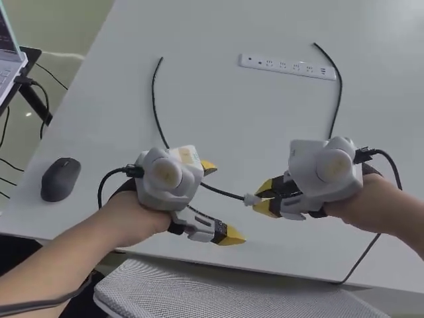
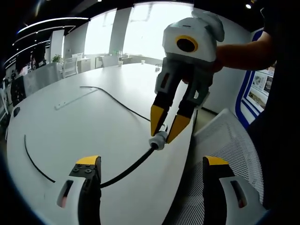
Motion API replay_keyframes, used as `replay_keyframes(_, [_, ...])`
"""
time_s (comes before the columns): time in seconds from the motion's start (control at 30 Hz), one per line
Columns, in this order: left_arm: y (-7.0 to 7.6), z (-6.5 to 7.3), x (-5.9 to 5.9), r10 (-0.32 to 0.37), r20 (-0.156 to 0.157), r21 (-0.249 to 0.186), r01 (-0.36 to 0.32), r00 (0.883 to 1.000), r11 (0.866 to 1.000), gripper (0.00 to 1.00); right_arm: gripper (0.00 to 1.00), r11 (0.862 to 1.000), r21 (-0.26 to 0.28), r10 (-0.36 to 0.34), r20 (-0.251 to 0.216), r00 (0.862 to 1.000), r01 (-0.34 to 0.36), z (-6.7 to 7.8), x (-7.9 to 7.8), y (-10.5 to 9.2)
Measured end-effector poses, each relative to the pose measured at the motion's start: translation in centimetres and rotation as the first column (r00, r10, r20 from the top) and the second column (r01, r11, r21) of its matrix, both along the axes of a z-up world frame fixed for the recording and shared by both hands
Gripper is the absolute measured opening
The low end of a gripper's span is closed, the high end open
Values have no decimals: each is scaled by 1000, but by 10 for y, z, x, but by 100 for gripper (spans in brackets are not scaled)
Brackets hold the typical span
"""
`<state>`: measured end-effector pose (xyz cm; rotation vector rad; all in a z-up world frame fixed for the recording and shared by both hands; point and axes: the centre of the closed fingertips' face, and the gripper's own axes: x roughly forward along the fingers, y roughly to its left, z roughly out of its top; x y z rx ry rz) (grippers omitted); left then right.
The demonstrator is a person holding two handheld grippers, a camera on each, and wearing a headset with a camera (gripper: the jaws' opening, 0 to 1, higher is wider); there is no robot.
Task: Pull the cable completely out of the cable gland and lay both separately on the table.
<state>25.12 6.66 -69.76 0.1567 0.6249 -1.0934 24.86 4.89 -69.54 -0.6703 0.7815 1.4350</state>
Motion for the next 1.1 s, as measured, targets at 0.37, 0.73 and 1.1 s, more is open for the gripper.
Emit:
replay_keyframes(0.37, [-5, 6, 2, -21, 4, -49, 21, 1000, 999, 78, 6, 999, -10, 43, 12, 999, -43, 3, 0, 5])
replay_keyframes(0.73, [-9, 12, 2, -55, 18, -103, 57, 998, 993, 60, 6, 998, 21, 53, 13, 999, -53, 6, -6, 7])
replay_keyframes(1.1, [-17, 18, -3, -104, 3, -156, 103, 995, 982, 30, 6, 996, 35, 82, 42, 996, -83, 14, -8, 2])
